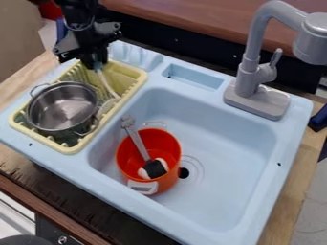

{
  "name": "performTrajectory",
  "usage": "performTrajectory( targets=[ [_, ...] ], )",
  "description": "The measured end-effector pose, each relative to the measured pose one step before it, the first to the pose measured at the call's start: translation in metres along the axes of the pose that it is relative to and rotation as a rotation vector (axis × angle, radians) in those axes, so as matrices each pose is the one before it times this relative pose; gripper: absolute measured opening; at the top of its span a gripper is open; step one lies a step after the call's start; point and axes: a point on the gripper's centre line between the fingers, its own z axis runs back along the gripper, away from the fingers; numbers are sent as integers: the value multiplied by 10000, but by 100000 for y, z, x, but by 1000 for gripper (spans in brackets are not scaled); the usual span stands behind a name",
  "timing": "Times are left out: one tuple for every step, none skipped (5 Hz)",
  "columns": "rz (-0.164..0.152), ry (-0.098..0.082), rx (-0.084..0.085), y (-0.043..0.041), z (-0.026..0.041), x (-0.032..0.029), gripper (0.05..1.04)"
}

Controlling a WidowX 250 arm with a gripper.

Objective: Move the spatula to the sink

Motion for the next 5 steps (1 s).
performTrajectory(
  targets=[
    [1299,-282,-512,-1471,316,1559,235],
    [491,592,35,-791,758,420,235],
    [-90,678,-77,-308,619,-86,235],
    [120,410,24,-221,657,-345,235],
    [490,185,-386,-1027,2181,-785,235]
  ],
)
